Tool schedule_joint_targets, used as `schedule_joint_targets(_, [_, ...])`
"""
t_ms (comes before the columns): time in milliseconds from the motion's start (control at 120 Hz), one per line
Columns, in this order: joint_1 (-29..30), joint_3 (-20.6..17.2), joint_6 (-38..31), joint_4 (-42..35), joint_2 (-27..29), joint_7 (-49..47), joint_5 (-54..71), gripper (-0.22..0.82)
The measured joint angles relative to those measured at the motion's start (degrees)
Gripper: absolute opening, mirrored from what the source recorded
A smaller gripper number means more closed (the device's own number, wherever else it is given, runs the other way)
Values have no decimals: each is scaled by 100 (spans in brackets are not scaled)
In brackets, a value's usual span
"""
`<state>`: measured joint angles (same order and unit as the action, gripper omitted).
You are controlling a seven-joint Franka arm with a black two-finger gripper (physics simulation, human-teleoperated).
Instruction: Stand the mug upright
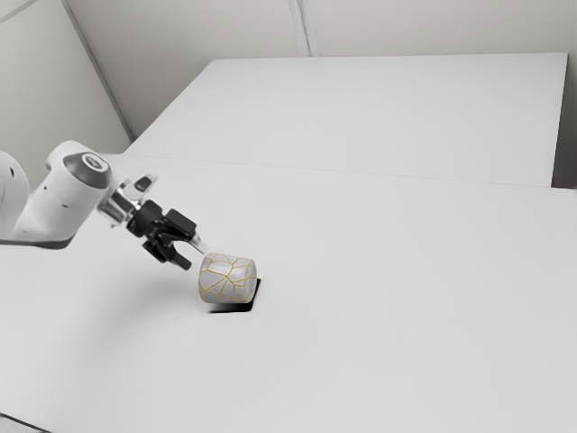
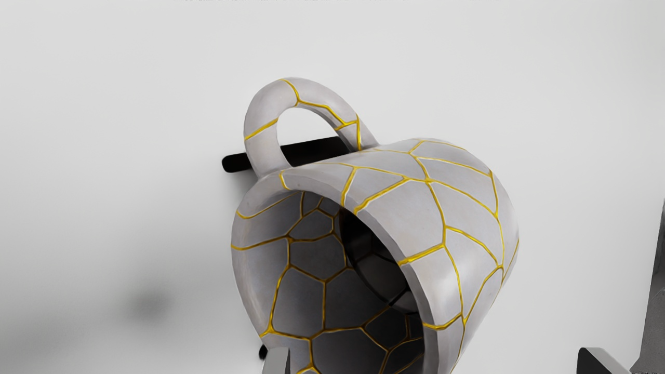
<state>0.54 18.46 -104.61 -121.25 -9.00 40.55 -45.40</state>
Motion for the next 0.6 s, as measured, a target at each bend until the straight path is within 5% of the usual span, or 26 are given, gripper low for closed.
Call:
schedule_joint_targets(400, [24, -4, 693, -77, -413, 347, -947, 60])
schedule_joint_targets(600, [24, -7, 1007, -138, -425, 562, -1181, 38])
